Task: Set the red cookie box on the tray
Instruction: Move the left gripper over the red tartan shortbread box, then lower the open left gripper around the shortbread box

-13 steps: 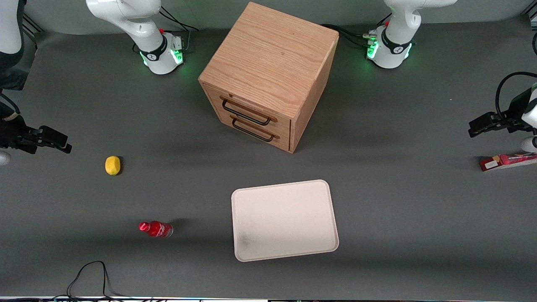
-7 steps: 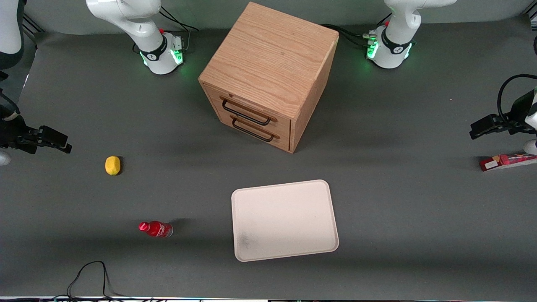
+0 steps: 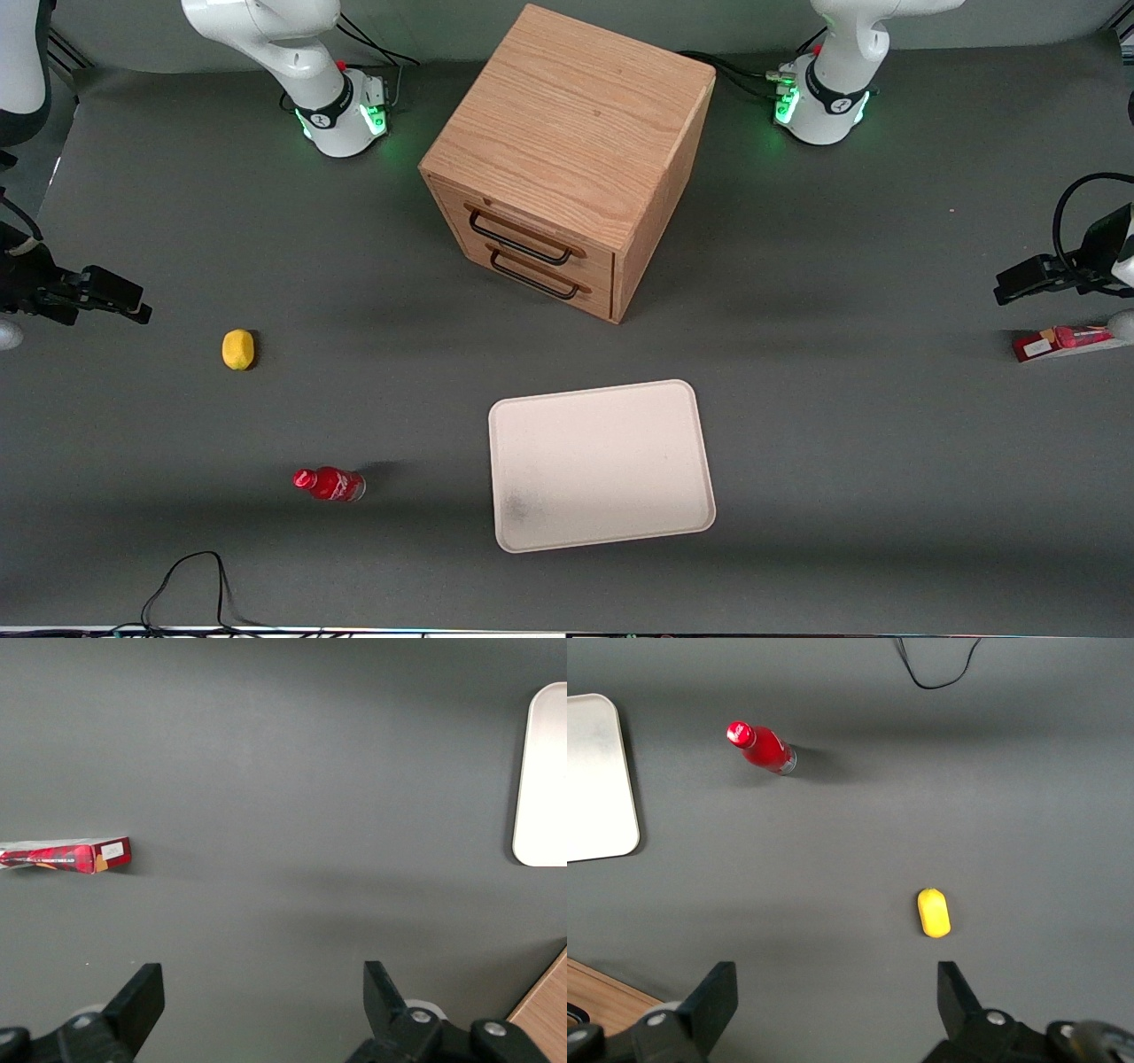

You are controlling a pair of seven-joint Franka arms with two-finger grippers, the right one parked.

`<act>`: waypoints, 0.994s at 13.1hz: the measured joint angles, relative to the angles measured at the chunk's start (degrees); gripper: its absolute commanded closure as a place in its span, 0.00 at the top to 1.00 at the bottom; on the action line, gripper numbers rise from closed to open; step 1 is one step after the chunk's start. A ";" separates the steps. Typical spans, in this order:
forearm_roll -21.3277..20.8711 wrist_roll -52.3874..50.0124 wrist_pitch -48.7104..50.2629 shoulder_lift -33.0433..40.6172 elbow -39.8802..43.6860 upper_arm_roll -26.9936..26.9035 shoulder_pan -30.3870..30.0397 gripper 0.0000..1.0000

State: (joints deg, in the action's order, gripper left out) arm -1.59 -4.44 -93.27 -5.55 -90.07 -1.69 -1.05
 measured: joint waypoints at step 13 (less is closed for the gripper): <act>-0.26 55.76 0.72 -2.98 1.69 -0.81 -29.66 1.00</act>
State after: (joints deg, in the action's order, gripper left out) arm -1.85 51.31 -92.55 -8.53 -88.38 -2.50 -30.71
